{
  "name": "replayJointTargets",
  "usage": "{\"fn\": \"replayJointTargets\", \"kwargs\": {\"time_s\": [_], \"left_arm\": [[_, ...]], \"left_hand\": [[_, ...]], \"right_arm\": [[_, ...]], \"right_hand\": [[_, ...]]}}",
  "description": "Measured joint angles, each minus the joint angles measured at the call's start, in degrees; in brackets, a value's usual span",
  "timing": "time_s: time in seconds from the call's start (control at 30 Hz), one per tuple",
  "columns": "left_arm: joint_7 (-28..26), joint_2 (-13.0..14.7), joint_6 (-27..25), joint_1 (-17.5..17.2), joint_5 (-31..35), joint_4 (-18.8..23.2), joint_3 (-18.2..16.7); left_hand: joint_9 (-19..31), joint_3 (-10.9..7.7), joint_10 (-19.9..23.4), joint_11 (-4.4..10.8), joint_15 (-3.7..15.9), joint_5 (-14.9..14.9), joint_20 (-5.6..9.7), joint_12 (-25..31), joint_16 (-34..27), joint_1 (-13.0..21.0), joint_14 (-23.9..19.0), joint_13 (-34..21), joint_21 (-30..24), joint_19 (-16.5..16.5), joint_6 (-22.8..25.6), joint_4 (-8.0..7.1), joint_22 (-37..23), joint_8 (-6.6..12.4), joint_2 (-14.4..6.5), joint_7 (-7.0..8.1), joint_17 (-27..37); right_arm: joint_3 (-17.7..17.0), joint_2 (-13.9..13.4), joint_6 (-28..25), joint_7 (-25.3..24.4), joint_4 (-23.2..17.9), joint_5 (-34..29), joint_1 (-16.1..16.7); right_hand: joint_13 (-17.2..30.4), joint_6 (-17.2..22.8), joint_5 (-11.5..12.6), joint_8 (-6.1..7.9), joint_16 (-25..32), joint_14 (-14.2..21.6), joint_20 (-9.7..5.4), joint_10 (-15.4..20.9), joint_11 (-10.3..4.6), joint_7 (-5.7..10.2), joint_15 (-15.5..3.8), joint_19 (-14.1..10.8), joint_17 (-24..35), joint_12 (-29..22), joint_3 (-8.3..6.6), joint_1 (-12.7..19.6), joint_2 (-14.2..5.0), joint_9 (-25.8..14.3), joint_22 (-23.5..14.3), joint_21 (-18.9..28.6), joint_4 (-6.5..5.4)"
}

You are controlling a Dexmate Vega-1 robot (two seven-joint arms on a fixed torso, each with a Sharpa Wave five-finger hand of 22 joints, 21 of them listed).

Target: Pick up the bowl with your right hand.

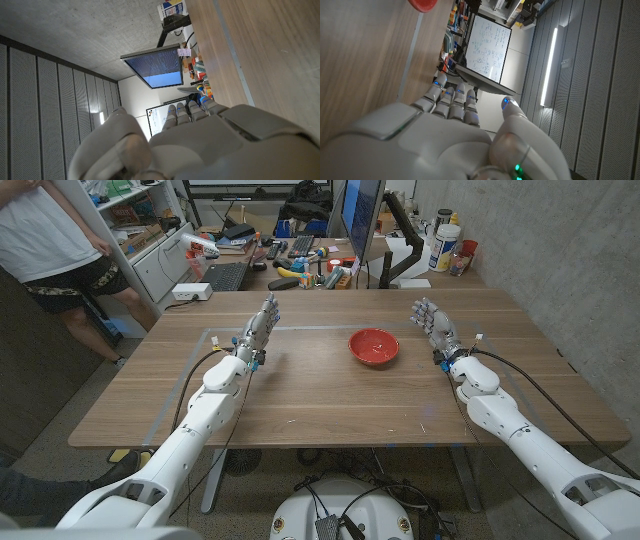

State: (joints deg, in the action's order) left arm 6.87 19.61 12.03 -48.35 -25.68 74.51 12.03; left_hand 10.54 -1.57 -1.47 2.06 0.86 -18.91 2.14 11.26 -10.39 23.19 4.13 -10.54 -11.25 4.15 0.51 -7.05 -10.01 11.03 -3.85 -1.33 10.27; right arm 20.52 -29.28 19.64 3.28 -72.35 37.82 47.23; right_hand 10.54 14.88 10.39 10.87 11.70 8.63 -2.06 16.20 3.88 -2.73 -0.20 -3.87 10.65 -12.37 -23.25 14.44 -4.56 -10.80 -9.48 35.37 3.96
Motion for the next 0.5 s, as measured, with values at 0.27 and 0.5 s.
{"fn": "replayJointTargets", "kwargs": {"time_s": [0.27,0.5], "left_arm": [[0.4,-0.8,-1.0,-0.7,1.3,1.3,-1.3],[0.7,-1.0,-1.6,-1.1,2.0,2.2,-2.0]], "left_hand": [[0.0,0.00,0.0,0.00,0.00,0.0,-0.19,0.0,0.0,0.2,0.0,0.0,0.0,0.2,0.0,0.00,0.0,0.00,-0.2,0.00,0.0],[0.0,0.00,0.0,0.00,0.00,0.0,-0.19,0.0,0.0,0.2,0.0,0.0,0.0,0.2,0.0,0.00,0.0,0.00,-0.2,0.00,0.0]], "right_arm": [[0.0,-0.1,1.4,0.1,0.1,-0.8,0.2],[0.0,-0.2,2.7,0.1,0.1,-1.4,0.6]], "right_hand": [[0.0,0.3,0.0,0.44,0.0,0.4,0.01,0.5,-0.50,0.28,-0.22,-0.6,-0.3,-0.2,-0.08,0.4,-0.22,0.0,0.0,-0.2,0.39],[0.0,0.3,0.2,0.44,0.0,0.7,0.01,0.5,-0.50,0.28,-0.53,-0.6,-0.3,-0.2,-0.26,0.6,-0.04,0.1,0.0,-0.7,0.56]]}}
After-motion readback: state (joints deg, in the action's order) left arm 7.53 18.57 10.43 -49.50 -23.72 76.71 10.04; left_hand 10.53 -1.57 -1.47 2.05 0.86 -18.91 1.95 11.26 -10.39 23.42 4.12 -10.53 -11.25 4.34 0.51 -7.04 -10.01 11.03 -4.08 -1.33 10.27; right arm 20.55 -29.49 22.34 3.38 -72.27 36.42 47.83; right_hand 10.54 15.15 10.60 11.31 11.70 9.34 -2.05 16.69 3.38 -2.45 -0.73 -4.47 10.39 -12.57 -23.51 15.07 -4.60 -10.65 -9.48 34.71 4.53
